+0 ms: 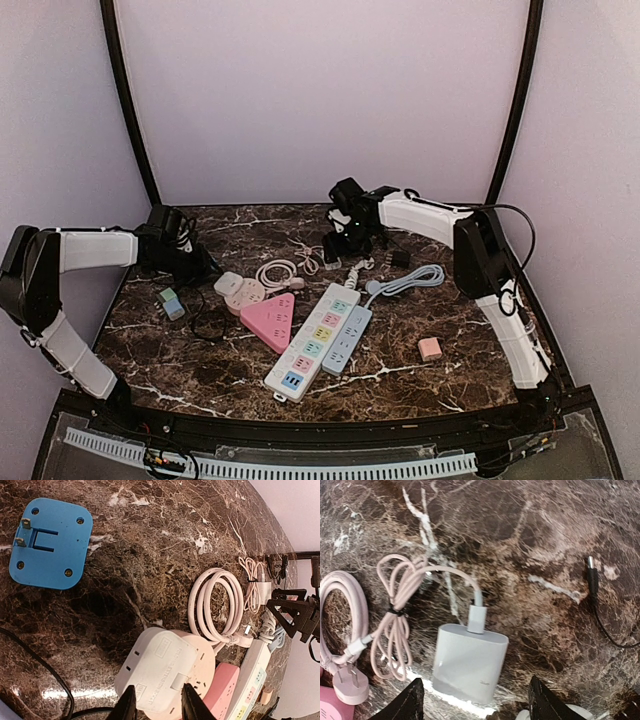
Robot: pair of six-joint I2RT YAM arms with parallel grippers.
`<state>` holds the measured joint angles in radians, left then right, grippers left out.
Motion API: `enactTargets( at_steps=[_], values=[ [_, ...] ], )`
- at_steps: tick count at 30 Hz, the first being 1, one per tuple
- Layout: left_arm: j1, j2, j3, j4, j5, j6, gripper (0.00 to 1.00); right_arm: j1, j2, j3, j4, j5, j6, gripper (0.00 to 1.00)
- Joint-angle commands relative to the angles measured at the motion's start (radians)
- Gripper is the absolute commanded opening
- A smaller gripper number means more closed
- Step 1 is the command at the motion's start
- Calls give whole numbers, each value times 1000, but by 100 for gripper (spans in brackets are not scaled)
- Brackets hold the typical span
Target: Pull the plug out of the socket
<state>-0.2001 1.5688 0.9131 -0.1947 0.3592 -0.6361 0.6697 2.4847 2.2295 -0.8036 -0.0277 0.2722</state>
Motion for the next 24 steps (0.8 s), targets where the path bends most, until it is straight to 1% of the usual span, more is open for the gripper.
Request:
enactTargets(
  at_steps=[1,3,6,10,11,18,20,22,23,24],
  values=[
    [7,5,-15,1,5,7,30,-23,-88,-52,42,-18,11,67],
    [7,12,-16,4,4,6,32,-16,-107,-66,55,-44,15,62],
    [7,24,-14,9,11,2,35,14,-146,-97,86,-65,23,59],
    [11,43,-22,40,37,-11,43,72,-180,-128,135,-105,39,53],
    [13,53,-25,50,50,-20,47,86,-181,-129,149,-126,45,50],
    [38,95,-60,152,137,-78,60,178,-129,-81,212,-265,99,38],
    [39,103,-69,173,155,-90,63,197,-109,-59,219,-289,111,36],
    [39,106,-80,217,179,-108,63,216,-93,-46,233,-316,126,35],
    [40,107,-82,226,196,-114,63,221,-86,-41,241,-329,134,34],
    [40,106,-87,242,205,-129,61,226,-79,-35,244,-340,141,34]
  ],
)
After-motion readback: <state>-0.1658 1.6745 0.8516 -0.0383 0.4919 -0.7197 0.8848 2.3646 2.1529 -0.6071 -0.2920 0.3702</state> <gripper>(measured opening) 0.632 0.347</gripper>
